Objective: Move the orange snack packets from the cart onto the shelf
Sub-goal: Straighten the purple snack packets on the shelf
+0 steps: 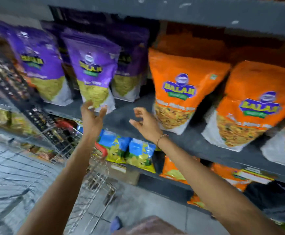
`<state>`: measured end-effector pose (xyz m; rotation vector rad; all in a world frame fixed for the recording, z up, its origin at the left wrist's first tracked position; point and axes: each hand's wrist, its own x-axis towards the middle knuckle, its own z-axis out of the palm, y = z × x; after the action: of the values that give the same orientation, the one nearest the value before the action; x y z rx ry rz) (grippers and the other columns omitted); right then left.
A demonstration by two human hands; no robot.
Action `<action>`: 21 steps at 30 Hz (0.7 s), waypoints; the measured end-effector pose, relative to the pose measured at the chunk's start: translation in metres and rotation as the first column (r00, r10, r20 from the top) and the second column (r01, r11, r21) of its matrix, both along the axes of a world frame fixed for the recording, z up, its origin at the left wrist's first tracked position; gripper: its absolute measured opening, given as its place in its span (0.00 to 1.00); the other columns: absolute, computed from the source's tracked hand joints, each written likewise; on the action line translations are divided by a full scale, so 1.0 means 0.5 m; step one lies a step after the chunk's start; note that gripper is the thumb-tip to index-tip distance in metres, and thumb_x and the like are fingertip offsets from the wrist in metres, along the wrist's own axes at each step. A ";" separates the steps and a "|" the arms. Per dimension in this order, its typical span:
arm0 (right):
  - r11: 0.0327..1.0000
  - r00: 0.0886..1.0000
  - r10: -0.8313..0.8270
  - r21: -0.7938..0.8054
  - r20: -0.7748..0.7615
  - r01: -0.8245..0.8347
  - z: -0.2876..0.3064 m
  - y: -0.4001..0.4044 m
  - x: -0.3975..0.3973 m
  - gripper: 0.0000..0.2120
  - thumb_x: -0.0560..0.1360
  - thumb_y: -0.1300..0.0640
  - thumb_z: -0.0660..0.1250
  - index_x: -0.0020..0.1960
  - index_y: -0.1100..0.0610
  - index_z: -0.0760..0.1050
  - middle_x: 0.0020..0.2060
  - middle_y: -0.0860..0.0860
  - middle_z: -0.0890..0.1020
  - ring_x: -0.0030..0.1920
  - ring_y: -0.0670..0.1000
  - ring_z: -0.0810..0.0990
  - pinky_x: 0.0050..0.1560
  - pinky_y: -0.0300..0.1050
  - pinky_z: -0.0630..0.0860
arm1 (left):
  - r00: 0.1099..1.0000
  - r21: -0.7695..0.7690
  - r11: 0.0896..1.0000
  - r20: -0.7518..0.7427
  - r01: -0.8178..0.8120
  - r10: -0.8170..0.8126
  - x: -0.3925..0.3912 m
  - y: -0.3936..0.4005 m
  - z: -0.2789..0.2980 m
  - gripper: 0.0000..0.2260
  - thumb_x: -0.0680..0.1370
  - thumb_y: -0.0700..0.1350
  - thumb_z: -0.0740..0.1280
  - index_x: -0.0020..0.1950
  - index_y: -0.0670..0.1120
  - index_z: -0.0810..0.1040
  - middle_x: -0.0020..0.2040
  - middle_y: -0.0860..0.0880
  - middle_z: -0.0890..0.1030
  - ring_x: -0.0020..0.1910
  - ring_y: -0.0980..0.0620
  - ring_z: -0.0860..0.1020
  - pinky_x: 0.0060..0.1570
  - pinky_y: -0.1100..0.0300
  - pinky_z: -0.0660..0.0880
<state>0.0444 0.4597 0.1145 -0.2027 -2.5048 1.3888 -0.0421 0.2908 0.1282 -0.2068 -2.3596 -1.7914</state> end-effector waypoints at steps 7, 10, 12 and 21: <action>1.000 0.988 -0.004 -0.014 0.153 0.006 0.023 -0.075 -0.210 0.37 0.67 0.53 0.74 0.67 0.62 0.58 0.67 0.58 0.69 0.67 0.55 0.68 0.68 0.48 0.65 | 0.954 -0.100 0.955 0.142 0.279 -0.264 -0.291 -0.107 -0.049 0.29 0.66 0.43 0.77 0.61 0.40 0.67 0.54 0.43 0.79 0.53 0.51 0.78 0.51 0.60 0.79; 0.998 0.991 -0.032 -0.043 0.132 0.038 0.026 -0.105 -0.252 0.36 0.65 0.56 0.76 0.65 0.64 0.61 0.65 0.59 0.71 0.65 0.53 0.69 0.61 0.38 0.64 | 0.878 -0.110 0.881 0.206 0.460 -0.433 -0.277 -0.115 -0.017 0.44 0.65 0.40 0.77 0.71 0.39 0.52 0.65 0.46 0.69 0.62 0.50 0.70 0.61 0.64 0.72; 0.994 0.995 -0.083 -0.072 0.062 0.088 0.024 -0.121 -0.265 0.35 0.63 0.58 0.78 0.64 0.64 0.65 0.63 0.60 0.74 0.63 0.54 0.72 0.60 0.40 0.65 | 0.849 -0.121 0.848 0.208 0.516 -0.487 -0.274 -0.120 -0.007 0.49 0.61 0.49 0.79 0.73 0.43 0.53 0.70 0.46 0.69 0.68 0.47 0.70 0.68 0.49 0.68; 0.975 0.988 -0.150 -0.162 0.032 0.154 -0.017 -0.077 -0.177 0.24 0.63 0.55 0.76 0.56 0.47 0.71 0.55 0.53 0.81 0.56 0.51 0.80 0.60 0.57 0.76 | 0.888 -0.145 0.885 0.209 0.443 -0.410 -0.210 -0.081 -0.033 0.38 0.54 0.51 0.82 0.59 0.48 0.69 0.54 0.52 0.77 0.53 0.53 0.75 0.49 0.59 0.71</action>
<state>-0.0441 0.4213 0.1059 -0.4336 -2.3348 1.5354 -0.1473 0.2505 0.1116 -0.6756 -2.7836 -1.8156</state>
